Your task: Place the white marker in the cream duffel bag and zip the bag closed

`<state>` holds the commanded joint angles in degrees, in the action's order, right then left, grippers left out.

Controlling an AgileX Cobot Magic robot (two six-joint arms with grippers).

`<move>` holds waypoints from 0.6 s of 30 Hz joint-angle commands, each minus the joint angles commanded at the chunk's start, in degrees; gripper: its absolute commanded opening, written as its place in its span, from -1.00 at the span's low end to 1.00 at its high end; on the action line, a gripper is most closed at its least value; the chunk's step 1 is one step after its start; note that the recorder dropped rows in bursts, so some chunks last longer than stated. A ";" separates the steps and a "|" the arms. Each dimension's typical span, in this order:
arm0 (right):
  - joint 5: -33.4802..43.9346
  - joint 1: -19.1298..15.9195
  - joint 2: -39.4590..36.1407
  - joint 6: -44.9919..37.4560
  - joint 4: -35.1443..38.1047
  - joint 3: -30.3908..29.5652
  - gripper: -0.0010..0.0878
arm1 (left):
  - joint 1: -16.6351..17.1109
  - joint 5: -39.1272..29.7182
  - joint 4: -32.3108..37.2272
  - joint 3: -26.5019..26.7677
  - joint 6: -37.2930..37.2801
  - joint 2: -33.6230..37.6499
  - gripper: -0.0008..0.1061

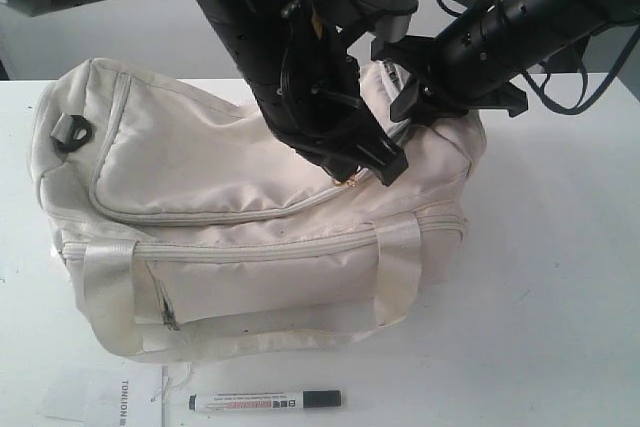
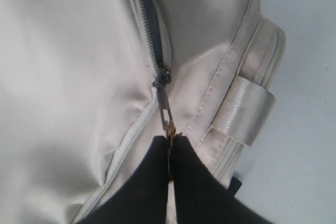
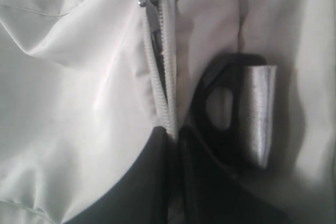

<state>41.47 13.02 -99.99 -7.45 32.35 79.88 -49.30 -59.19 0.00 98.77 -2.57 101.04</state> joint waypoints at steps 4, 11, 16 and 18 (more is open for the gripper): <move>0.11 0.00 -0.03 0.00 0.00 0.00 -0.98 | 0.00 -3.08 0.00 0.00 1.24 0.00 -0.99; 0.21 -0.39 -0.03 0.00 0.00 0.00 -0.98 | 0.00 -5.84 0.67 0.00 2.57 0.00 -0.99; 0.04 -1.70 -0.03 0.00 0.01 0.10 -0.98 | 0.00 -5.33 0.67 0.00 3.05 -0.27 -0.99; 0.40 -2.27 -0.03 0.00 0.01 0.10 -0.98 | 0.00 -3.87 0.56 0.00 3.05 -0.54 -0.99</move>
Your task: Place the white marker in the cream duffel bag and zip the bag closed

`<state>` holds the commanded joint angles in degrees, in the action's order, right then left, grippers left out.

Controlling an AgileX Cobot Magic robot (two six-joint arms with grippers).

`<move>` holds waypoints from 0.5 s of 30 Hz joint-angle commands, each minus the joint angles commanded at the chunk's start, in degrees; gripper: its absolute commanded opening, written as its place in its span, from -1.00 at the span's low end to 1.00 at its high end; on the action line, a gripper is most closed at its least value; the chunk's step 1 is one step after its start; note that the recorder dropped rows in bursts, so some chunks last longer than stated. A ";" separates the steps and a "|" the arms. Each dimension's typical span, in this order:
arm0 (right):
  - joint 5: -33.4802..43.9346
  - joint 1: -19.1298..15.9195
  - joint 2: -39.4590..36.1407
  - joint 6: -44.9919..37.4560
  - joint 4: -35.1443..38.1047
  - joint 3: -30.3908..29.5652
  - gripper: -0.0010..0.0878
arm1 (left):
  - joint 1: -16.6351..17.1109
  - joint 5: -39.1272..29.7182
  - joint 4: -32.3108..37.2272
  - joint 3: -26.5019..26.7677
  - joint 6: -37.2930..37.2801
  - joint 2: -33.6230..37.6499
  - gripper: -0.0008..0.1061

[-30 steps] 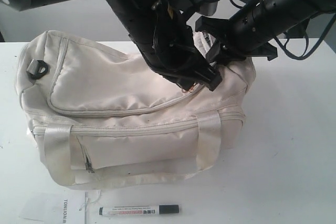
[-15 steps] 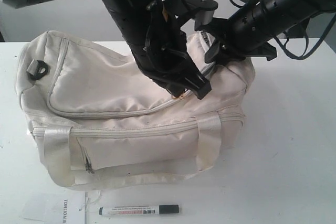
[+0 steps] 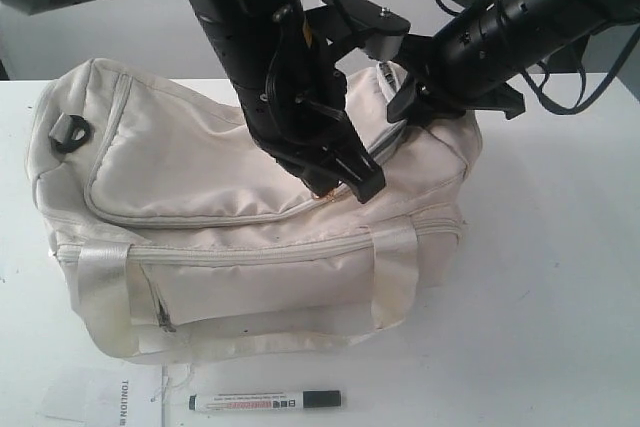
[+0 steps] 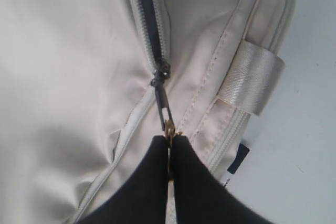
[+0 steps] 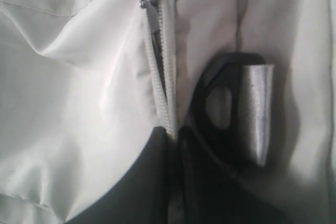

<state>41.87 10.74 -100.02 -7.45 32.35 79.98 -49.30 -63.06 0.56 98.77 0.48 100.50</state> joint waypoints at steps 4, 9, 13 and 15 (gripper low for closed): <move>0.02 -1.07 0.45 0.00 0.00 0.00 -0.98 | 0.00 0.38 0.00 0.00 1.28 -0.23 -0.99; 0.02 -1.44 0.60 -0.13 0.00 0.00 -0.98 | 0.00 -0.02 0.00 0.00 1.90 -0.23 -0.99; 0.02 -2.31 0.60 -0.13 -0.01 0.00 -0.98 | 0.00 -2.11 0.00 0.00 2.76 -0.23 -0.99; 0.26 -2.71 0.60 -0.13 -0.01 0.00 -0.98 | 0.00 -2.55 0.00 0.00 2.98 -0.33 -0.99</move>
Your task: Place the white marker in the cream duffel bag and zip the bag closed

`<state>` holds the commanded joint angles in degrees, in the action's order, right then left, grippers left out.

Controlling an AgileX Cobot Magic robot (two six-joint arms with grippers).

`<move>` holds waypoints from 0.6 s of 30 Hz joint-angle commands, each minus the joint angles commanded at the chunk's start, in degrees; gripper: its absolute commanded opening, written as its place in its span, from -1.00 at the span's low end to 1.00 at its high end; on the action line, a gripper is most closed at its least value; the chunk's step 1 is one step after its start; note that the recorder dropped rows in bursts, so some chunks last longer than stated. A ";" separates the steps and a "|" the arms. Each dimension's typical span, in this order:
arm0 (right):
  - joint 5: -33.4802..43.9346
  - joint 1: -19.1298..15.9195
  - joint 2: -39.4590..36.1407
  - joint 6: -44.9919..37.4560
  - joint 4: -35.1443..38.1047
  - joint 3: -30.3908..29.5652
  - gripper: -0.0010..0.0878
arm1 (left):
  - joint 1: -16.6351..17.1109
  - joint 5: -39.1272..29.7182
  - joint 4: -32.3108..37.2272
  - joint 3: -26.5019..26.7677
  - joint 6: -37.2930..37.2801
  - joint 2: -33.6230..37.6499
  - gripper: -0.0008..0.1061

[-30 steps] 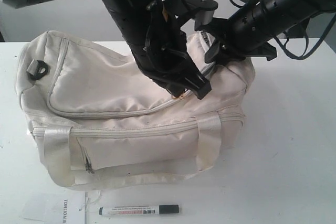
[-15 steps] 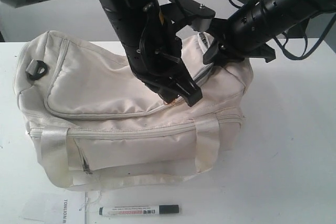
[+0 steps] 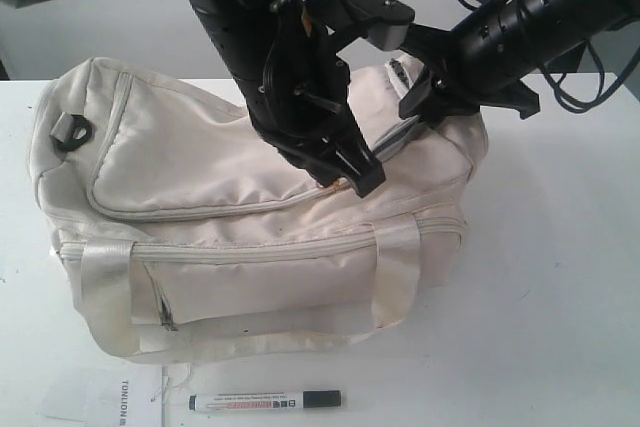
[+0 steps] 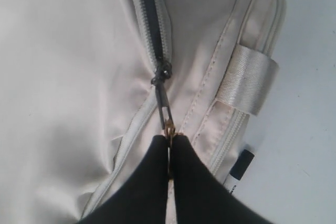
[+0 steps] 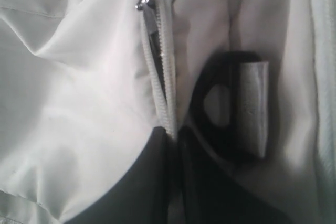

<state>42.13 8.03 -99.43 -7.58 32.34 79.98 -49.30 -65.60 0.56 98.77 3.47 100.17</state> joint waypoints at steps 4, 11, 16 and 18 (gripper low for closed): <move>-0.23 -0.10 0.37 -0.13 0.00 0.00 -0.98 | 0.00 0.00 0.39 0.00 0.95 -0.86 -0.99; -0.21 -0.10 0.74 -0.13 -1.29 0.77 -0.98 | 0.00 -2.25 1.19 0.00 1.51 -1.73 -0.99; 0.00 -0.10 1.01 -0.13 -2.65 0.69 -0.98 | 0.00 -4.36 4.86 0.00 1.51 -1.86 -0.99; 0.15 -0.10 1.01 -0.13 -2.64 0.69 -0.98 | 0.00 -4.36 4.86 0.00 1.51 -2.21 -0.99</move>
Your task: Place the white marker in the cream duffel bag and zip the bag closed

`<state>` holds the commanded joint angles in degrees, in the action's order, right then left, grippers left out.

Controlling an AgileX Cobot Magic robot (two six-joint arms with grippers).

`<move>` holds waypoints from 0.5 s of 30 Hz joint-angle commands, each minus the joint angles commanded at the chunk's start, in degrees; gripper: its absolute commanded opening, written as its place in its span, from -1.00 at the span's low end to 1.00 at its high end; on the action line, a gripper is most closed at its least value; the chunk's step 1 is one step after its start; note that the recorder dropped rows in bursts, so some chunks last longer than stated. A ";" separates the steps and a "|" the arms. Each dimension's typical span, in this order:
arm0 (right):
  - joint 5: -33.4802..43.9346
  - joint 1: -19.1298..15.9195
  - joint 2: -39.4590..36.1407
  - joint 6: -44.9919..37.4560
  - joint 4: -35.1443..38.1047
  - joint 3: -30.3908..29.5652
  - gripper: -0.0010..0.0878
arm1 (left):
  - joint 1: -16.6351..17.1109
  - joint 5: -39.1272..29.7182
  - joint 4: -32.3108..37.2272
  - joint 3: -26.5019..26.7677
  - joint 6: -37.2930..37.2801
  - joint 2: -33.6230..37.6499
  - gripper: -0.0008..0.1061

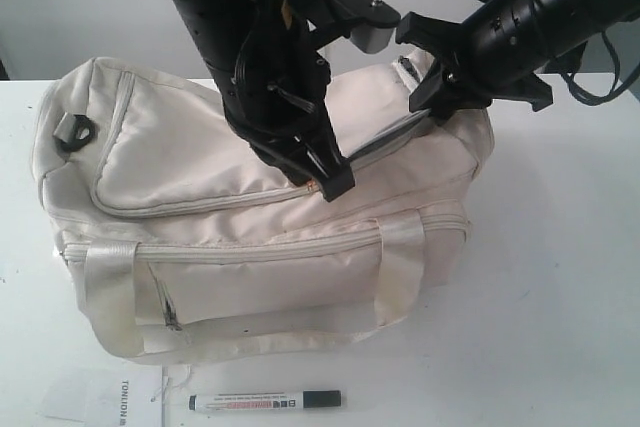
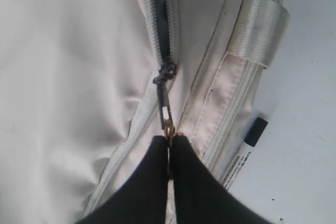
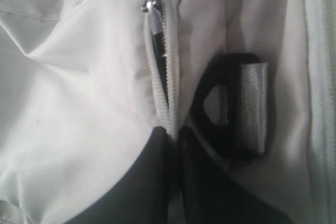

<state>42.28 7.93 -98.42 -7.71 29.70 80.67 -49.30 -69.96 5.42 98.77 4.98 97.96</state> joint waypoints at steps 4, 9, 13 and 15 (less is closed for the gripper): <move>-0.01 0.00 0.12 0.00 -0.93 0.00 -0.98 | 0.00 0.00 0.79 0.00 0.00 -0.33 -0.99; 0.21 0.00 0.12 0.00 -1.72 0.00 -0.98 | 0.00 0.00 1.44 0.00 0.00 -0.33 -0.99; 0.32 0.00 0.12 0.00 -2.12 0.00 -0.98 | 0.00 0.00 1.55 0.00 0.16 -0.62 -0.99; 0.43 0.00 0.12 0.00 -3.02 0.00 -0.98 | 0.00 0.00 1.71 0.00 0.45 -0.62 -0.99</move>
<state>42.72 7.93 -98.30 -7.71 26.68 80.67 -49.30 -69.96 7.14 98.77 5.43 97.34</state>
